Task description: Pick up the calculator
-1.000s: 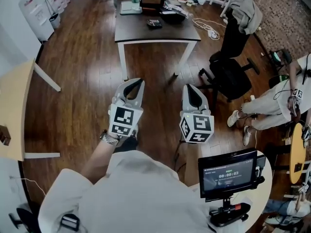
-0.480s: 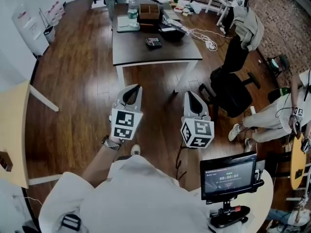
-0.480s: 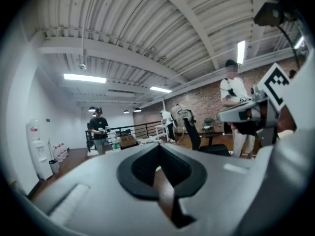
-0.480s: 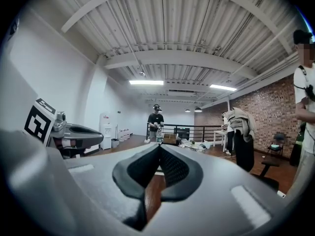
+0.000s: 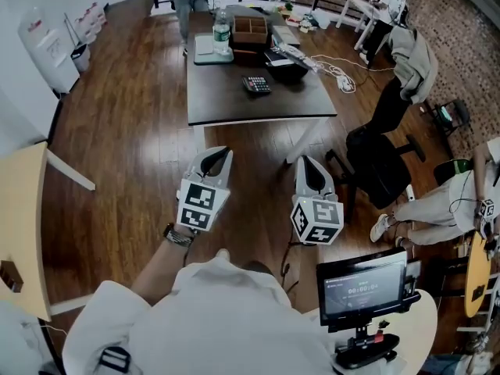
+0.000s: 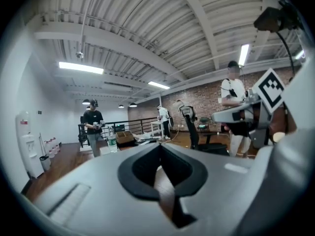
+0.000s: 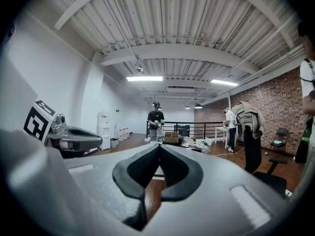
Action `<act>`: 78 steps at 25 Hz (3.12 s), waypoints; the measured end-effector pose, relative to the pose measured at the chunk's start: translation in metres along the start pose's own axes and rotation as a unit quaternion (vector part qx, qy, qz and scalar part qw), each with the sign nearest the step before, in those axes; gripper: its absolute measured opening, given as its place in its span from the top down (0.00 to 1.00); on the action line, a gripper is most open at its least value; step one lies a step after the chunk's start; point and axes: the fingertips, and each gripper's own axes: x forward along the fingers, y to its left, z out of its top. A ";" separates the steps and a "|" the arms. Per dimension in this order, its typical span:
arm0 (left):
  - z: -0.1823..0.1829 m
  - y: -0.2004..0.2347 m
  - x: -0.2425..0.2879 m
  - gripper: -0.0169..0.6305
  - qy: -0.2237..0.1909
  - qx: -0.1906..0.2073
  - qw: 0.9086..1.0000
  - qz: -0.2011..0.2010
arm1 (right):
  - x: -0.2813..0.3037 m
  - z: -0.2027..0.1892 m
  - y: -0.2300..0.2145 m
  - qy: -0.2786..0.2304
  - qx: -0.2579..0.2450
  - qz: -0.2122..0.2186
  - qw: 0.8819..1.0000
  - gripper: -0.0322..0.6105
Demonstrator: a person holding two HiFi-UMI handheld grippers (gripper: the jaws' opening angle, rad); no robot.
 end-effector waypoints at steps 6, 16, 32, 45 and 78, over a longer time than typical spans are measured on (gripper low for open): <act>-0.009 0.013 0.030 0.96 0.013 0.004 1.000 -0.008 | 0.032 -0.009 -0.006 0.013 -0.003 -0.005 1.000 0.95; -0.007 0.046 0.113 0.96 0.027 0.009 1.000 -0.005 | 0.115 -0.013 -0.047 0.016 0.002 -0.001 1.000 0.95; 0.050 0.066 0.291 0.92 -0.013 0.023 1.000 -0.016 | 0.258 -0.001 -0.150 0.021 -0.031 0.040 0.998 0.95; 0.007 0.090 0.349 0.85 0.075 -0.019 0.997 0.015 | 0.316 -0.023 -0.178 0.049 -0.016 0.049 0.997 0.95; -0.222 0.225 0.499 0.68 0.319 -0.223 0.921 0.005 | 0.524 -0.156 -0.125 0.270 -0.090 0.136 0.949 0.89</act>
